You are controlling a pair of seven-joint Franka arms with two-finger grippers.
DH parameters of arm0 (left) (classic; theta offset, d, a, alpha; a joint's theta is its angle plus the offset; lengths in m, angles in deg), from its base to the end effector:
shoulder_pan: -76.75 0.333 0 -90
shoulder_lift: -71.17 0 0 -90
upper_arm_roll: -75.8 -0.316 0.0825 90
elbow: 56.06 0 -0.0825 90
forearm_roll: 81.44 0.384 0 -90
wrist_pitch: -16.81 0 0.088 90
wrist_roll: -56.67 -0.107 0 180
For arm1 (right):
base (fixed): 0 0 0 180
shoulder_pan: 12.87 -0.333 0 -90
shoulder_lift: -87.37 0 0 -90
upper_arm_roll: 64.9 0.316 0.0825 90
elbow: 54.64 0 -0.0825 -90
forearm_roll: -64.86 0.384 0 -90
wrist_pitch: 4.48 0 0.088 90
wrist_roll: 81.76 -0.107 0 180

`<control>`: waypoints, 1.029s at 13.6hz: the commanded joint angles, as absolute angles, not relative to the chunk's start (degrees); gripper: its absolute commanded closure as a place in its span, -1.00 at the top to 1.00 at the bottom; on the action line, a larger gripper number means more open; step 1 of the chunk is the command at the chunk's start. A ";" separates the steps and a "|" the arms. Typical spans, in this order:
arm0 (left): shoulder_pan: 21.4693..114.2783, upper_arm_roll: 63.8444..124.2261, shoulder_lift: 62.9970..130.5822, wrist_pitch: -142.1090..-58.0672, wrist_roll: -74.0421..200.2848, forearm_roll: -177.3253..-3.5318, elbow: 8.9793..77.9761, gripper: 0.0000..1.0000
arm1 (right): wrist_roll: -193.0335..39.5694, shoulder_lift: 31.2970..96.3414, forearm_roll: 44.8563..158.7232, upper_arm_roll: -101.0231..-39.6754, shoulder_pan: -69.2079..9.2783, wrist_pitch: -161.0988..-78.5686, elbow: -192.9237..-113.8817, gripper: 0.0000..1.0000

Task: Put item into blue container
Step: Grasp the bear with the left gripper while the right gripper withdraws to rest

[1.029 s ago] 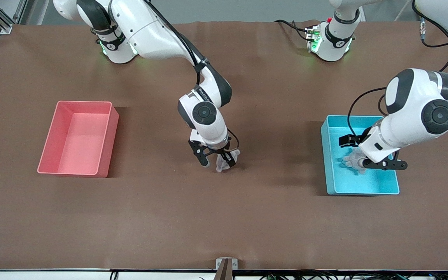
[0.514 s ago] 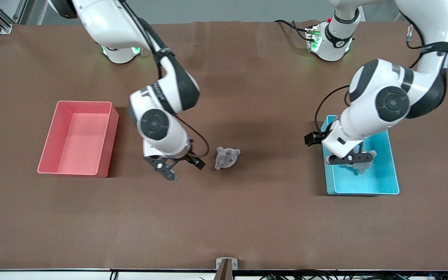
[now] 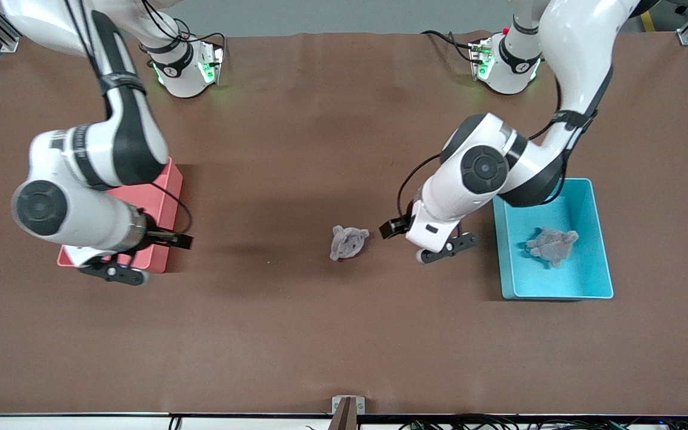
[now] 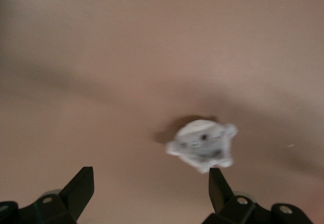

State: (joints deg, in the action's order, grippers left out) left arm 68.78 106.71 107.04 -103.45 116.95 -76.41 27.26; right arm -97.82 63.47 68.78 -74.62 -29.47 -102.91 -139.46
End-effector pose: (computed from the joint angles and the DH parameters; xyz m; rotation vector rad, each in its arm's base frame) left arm 0.6038 -0.3864 0.3680 2.8449 0.6277 -0.1496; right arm 0.6530 0.1011 0.4255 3.0823 -0.2592 -0.2627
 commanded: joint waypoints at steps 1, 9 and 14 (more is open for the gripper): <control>64.72 105.08 113.26 -108.75 123.28 -75.72 21.28 1.00 | -87.69 67.33 66.97 -73.34 -23.79 -101.69 -142.01 1.00; 52.32 96.36 120.12 -120.57 143.84 -76.25 20.58 1.00 | -80.53 67.60 65.03 -73.60 -13.84 -97.11 -135.50 1.00; 51.96 96.10 120.91 -116.27 144.03 -75.81 20.85 1.00 | -75.18 67.42 64.95 -74.30 -12.69 -96.50 -135.42 1.00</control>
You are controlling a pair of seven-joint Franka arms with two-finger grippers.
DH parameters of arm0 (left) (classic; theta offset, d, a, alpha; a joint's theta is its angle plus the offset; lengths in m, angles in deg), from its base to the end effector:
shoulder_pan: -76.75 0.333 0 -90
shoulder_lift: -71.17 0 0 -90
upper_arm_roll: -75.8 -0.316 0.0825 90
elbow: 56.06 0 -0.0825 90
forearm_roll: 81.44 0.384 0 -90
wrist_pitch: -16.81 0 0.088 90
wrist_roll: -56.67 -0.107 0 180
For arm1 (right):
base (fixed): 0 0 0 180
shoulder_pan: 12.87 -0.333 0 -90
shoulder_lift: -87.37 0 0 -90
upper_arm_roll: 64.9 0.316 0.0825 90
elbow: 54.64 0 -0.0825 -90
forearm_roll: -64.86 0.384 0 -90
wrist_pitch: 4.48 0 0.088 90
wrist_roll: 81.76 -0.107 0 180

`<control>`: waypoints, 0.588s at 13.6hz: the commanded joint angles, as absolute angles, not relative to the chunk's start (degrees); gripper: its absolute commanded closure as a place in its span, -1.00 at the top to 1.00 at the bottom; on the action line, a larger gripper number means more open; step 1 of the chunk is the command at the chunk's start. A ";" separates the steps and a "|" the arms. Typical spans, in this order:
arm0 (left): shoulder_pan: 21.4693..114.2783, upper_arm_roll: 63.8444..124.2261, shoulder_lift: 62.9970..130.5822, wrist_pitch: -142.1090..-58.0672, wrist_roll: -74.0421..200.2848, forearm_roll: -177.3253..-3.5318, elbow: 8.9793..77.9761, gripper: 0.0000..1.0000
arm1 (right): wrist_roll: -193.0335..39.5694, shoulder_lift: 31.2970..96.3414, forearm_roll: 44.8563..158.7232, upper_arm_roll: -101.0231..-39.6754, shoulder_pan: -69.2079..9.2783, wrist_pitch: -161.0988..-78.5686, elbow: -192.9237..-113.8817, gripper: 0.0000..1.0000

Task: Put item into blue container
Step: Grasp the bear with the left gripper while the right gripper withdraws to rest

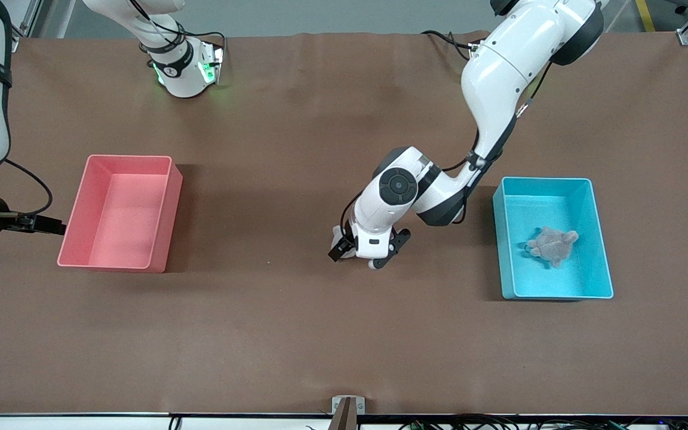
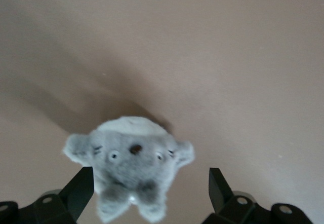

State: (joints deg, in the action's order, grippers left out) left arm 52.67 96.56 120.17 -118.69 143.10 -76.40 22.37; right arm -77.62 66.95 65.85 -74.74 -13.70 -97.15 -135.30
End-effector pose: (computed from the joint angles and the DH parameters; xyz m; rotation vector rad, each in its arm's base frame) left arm 0.5789 -0.4827 0.2447 2.6501 1.1377 -0.1387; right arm 0.6456 -0.0840 0.4916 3.1042 -0.1253 -0.2266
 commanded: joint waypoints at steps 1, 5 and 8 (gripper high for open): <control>51.96 96.01 120.91 -115.91 144.03 -75.55 20.85 1.00 | -75.26 67.33 64.94 -74.30 -12.52 -96.50 -135.33 1.00; 51.61 96.01 121.61 -114.76 143.77 -75.37 20.76 1.00 | -75.52 67.16 65.03 -74.30 -12.51 -96.41 -132.87 1.00; 51.17 96.01 122.32 -115.46 143.68 -75.55 20.41 1.00 | -75.26 67.24 65.21 -74.31 -12.17 -96.59 -131.46 1.00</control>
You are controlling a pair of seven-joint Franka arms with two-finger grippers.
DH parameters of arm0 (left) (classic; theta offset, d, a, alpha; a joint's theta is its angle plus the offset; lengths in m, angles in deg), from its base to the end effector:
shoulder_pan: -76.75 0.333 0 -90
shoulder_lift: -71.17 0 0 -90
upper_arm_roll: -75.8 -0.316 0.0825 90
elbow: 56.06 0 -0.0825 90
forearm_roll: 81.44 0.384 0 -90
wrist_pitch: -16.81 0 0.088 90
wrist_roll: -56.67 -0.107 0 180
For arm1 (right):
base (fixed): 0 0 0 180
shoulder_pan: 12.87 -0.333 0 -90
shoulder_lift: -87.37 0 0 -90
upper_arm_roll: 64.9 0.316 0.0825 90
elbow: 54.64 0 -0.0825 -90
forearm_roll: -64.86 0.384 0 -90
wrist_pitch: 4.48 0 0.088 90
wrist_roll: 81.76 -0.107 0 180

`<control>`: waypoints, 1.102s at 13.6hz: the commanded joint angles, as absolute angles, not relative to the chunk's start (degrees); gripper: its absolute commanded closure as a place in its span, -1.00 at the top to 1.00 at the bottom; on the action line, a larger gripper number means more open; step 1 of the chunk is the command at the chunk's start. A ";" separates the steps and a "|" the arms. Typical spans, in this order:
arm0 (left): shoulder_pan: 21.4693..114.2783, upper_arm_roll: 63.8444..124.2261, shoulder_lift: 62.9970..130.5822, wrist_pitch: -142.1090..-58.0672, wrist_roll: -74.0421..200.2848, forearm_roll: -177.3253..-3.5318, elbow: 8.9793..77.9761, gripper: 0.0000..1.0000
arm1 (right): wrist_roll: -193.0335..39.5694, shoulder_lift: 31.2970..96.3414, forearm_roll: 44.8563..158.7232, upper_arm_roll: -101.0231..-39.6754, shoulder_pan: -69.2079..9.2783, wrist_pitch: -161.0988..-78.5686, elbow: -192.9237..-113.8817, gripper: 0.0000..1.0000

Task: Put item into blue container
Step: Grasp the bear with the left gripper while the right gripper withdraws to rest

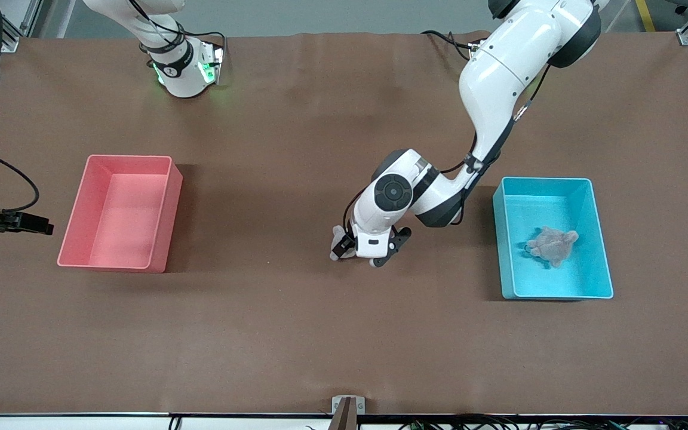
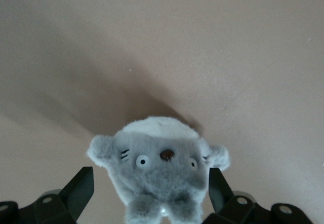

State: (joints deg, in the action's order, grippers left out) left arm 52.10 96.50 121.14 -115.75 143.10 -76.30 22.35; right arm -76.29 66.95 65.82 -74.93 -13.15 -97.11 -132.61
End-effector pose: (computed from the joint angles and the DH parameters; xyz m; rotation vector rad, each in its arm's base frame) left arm 0.5688 -0.4849 0.2273 2.7100 1.1418 -0.1903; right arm 0.6491 -0.0915 0.5135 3.1043 -0.1062 -0.1559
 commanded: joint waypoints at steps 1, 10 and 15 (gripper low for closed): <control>51.17 96.10 122.67 -115.99 143.68 -75.55 20.32 1.00 | -75.78 67.16 65.56 -74.30 -11.82 -96.59 -131.46 1.00; 49.60 94.53 125.57 -122.49 143.68 -75.46 19.26 0.76 | -79.80 71.54 65.73 -74.04 -12.42 -92.10 -134.35 1.00; 48.71 93.55 125.31 -122.41 143.59 -75.37 19.53 -0.54 | -82.20 74.62 65.65 -73.51 -12.34 -91.67 -136.38 1.00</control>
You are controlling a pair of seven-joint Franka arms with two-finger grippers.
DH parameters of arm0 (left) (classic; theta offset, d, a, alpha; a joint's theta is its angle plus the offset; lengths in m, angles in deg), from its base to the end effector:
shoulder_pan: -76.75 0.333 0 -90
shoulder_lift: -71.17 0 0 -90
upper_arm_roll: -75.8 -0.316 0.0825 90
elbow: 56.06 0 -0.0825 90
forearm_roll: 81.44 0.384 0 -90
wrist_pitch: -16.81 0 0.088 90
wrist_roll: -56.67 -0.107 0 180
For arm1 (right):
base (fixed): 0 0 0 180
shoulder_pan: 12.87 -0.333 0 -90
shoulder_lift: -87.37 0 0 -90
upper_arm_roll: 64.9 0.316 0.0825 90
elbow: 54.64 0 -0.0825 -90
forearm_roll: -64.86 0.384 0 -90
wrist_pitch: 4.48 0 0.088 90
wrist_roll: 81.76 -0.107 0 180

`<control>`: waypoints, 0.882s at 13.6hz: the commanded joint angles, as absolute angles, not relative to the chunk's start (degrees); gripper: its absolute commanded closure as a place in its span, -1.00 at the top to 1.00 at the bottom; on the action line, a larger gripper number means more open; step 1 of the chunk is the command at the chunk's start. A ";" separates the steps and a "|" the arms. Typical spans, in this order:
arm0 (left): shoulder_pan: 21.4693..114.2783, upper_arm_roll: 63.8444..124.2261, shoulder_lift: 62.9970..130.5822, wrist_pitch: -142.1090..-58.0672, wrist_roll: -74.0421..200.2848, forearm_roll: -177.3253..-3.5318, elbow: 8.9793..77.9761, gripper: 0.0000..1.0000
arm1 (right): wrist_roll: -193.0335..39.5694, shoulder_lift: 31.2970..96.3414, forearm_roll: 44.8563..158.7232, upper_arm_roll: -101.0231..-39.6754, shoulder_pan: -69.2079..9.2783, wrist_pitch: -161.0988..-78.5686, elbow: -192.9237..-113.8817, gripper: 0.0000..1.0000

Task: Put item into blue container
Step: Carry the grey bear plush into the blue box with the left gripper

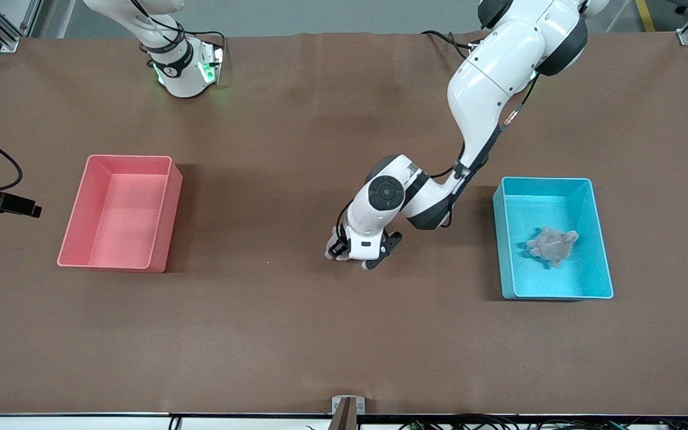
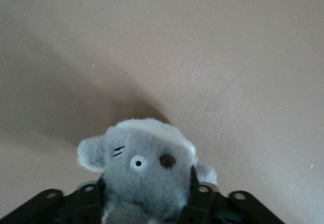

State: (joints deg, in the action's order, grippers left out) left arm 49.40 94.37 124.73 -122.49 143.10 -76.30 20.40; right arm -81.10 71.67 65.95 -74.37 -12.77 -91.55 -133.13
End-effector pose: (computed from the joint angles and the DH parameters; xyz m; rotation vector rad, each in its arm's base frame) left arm 0.5709 -0.5000 0.2031 2.6524 1.1157 -0.1188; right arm 0.6210 -0.0887 0.5540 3.1117 -0.2374 -0.1913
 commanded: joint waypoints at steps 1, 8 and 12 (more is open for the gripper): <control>48.71 93.55 124.79 -122.41 143.68 -75.37 19.53 -0.65 | -82.20 75.41 65.65 -72.99 -12.08 -91.75 -136.99 1.00; 53.62 93.90 113.20 -111.36 138.86 -75.20 21.72 -0.69 | -79.65 79.28 65.47 -70.53 -9.96 -91.84 -140.24 1.00; 60.82 94.43 99.42 -100.19 123.95 -75.90 32.24 -0.69 | -79.65 82.18 65.38 -70.44 -10.32 -91.75 -142.53 1.00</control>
